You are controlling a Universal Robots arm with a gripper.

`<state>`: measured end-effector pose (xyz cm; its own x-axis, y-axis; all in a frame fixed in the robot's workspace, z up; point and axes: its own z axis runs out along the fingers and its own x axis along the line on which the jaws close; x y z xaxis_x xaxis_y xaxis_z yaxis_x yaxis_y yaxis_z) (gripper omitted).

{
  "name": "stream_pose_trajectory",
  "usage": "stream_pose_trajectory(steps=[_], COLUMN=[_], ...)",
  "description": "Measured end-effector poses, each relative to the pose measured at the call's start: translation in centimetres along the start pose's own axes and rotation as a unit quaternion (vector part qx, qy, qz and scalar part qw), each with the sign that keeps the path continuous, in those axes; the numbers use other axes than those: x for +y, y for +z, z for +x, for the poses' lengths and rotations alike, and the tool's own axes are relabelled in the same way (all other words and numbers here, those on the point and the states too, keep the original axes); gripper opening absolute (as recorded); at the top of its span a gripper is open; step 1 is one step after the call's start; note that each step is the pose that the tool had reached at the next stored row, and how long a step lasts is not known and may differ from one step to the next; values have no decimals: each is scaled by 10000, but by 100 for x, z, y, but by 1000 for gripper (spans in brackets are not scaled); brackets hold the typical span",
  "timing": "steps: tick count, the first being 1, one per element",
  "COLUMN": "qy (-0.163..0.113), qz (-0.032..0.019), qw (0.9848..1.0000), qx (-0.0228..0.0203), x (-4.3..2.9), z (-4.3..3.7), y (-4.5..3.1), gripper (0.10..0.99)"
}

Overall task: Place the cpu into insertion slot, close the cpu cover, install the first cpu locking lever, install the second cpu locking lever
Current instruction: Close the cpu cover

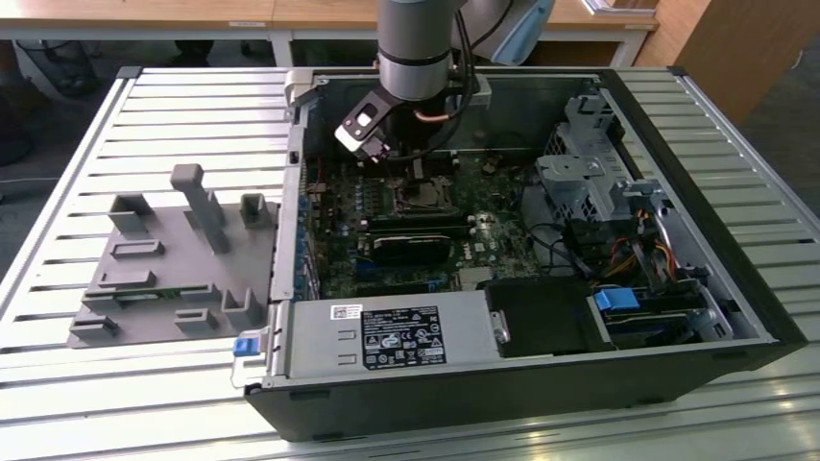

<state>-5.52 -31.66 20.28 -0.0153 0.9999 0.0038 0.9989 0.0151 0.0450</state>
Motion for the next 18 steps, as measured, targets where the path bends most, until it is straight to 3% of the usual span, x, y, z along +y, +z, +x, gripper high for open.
stream_pose_trajectory(steps=[5,10,18], qy=[-4,-14,-17], qz=[-31,-146,-149], qw=[10000,9999,9999], qx=[-2,-1,-1], x=[-1,0,44], z=[2,4,4], y=[9,26,42], gripper=[106,106,106])
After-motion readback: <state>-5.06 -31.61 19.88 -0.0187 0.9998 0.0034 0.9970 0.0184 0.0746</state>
